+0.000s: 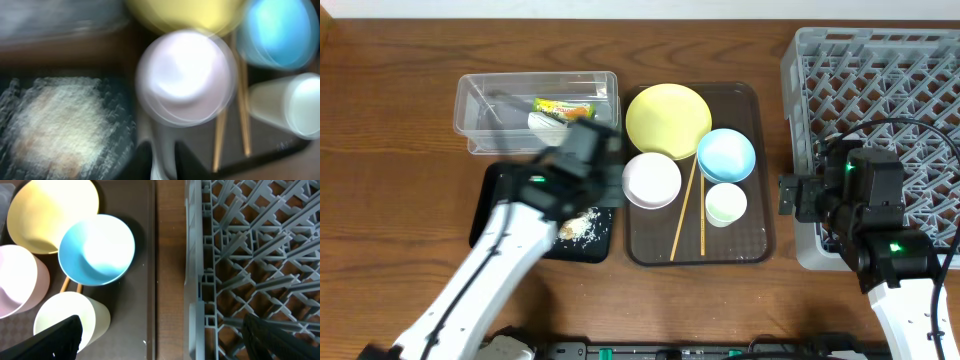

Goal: Sort waste into correct bins and load items into the dishwasher rack

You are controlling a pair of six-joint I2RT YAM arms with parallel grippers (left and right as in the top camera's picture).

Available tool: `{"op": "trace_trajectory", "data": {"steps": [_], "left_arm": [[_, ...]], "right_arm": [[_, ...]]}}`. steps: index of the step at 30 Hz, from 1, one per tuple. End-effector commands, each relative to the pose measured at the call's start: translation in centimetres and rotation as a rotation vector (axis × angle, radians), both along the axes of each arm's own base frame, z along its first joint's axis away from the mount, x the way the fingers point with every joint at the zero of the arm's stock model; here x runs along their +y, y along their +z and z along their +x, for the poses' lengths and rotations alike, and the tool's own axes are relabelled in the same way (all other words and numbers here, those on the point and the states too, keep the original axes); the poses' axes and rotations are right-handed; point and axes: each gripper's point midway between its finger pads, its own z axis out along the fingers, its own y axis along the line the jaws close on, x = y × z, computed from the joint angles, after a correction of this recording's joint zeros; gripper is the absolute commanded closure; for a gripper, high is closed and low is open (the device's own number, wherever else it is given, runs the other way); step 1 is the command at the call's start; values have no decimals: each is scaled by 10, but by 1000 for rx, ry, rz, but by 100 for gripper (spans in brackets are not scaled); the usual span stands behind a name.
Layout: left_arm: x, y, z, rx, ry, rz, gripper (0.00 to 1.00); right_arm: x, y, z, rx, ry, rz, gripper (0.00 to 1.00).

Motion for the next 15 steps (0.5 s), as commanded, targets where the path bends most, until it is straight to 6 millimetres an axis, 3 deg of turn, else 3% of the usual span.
{"op": "trace_trajectory", "data": {"steps": [1,4,7,11,15], "left_arm": [[60,-1,-10,120,415,-30,86],[100,-15,-41,297,721,-29,86],[125,-28,-64,410,898,-11,86],[140,-46,-80,474,1018,-9,86],[138,-64,-92,528,1036,-23,86]], "right_arm": [[3,7,2,-18,6,8,1],[3,7,2,-18,6,8,1],[3,8,2,-18,6,9,1],[3,7,2,-18,6,9,1],[3,7,2,-17,6,9,1]]}}
